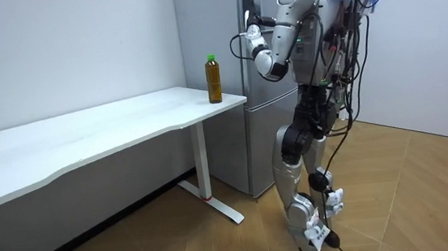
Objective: Put the bottle in the upper fridge
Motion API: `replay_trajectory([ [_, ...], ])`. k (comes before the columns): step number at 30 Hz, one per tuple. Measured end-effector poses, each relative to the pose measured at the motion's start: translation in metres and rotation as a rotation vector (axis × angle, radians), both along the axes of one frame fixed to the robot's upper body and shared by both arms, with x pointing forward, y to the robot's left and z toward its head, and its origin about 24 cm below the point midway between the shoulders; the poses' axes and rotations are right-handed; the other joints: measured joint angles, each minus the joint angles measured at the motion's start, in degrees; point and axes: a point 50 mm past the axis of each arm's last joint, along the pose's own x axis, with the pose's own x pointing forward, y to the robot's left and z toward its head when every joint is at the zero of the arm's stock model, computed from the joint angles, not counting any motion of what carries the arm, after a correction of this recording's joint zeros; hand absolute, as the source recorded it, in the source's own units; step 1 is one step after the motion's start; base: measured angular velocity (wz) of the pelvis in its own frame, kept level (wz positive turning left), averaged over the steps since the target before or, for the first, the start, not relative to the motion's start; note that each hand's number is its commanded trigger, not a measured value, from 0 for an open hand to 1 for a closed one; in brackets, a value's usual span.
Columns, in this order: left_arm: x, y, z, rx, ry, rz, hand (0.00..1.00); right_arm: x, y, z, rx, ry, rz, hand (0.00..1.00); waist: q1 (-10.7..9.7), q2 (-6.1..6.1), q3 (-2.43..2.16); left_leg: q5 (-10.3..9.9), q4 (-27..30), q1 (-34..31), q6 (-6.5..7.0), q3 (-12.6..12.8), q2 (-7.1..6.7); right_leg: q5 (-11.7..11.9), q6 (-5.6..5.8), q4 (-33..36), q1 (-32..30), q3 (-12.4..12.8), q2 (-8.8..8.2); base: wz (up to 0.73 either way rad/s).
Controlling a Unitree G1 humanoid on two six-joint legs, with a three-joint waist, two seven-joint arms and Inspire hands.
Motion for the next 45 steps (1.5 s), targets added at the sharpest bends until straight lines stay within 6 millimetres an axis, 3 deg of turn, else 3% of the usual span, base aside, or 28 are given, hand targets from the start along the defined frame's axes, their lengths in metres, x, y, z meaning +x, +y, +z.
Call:
replay_trajectory([
  [9, -0.003, -0.009, 0.002, -0.031, -0.017, -0.072, 0.99, 0.003, 0.0, 0.0, -0.001, -0.005, 0.008, 0.0, 0.01, 0.15, 0.25, 0.0, 0.02, -0.14, 0.01, 0.07, -0.13, -0.04, 0.06, -0.2, -0.13, 0.1, -0.1, 0.01],
  [19, -0.007, -0.029, -0.001, 0.038, -0.016, -0.211, 0.71, 0.007, -0.002, 0.002, -0.006, -0.017, 0.007, 0.0, -1.81, 1.02, 0.61, 0.02, -0.1, 0.0, 0.0, 0.48, 0.02, -0.05, 0.05, -0.4, -0.22, 0.4, 0.06, -0.02],
  [20, -0.007, -0.029, -0.001, 0.039, -0.018, -0.218, 0.67, 0.007, -0.002, 0.002, -0.006, -0.017, 0.007, 0.0, -1.86, 1.02, 0.61, 0.02, -0.1, 0.02, 0.0, 0.61, 0.03, -0.05, 0.05, -0.41, -0.22, 0.44, 0.06, -0.07],
  [22, -0.008, -0.031, -0.002, 0.044, -0.021, -0.236, 0.49, 0.007, -0.002, 0.002, -0.006, -0.017, 0.007, 0.0, -1.94, 1.01, 0.6, 0.02, -0.1, 0.11, 0.0, 1.16, 0.05, -0.05, 0.05, -0.42, -0.28, 0.81, 0.06, -0.08],
  [23, -0.008, -0.032, -0.002, 0.045, -0.021, -0.238, 0.18, 0.007, -0.002, 0.002, -0.006, -0.017, 0.007, 0.0, -1.93, 0.99, 0.6, 0.02, -0.1, 0.12, 0.0, 1.35, 0.06, -0.04, 0.05, -0.41, -0.3, 0.91, 0.06, -0.08],
  [24, -0.009, -0.033, -0.002, 0.047, -0.02, -0.243, 0.0, 0.007, -0.002, 0.001, -0.005, -0.015, 0.006, 0.0, -1.94, 0.95, 0.59, 0.02, -0.1, 0.17, 0.0, 1.64, 0.06, -0.04, 0.05, -0.4, -0.31, 1.02, 0.05, -0.06],
  [33, -0.009, -0.034, -0.004, 0.079, -0.03, -0.246, 0.0, 0.007, 0.0, 0.001, 0.001, -0.014, 0.003, 0.0, -1.93, 0.43, 0.76, 0.02, -0.18, 0.72, 0.0, 2.0, 0.06, -0.05, 0.06, -0.19, -0.28, 1.65, 0.06, -0.03],
  [38, -0.01, -0.034, -0.005, 0.087, -0.028, -0.251, 0.0, 0.007, 0.003, 0.0, 0.016, -0.014, -0.012, 0.0, -2.08, -0.14, 0.63, 0.01, -0.16, 0.72, 0.0, 2.65, 0.09, -0.06, 0.07, -0.19, -0.39, 1.94, 0.05, -0.04],
  [45, -0.011, -0.037, -0.006, 0.096, -0.024, -0.268, 0.0, 0.007, 0.003, 0.0, 0.019, -0.015, -0.011, 0.0, -2.3, -0.12, 0.54, 0.01, -0.16, 1.01, 0.0, 6.39, 0.41, -0.06, 0.06, -0.1, -0.73, 3.25, 0.12, -0.1],
])
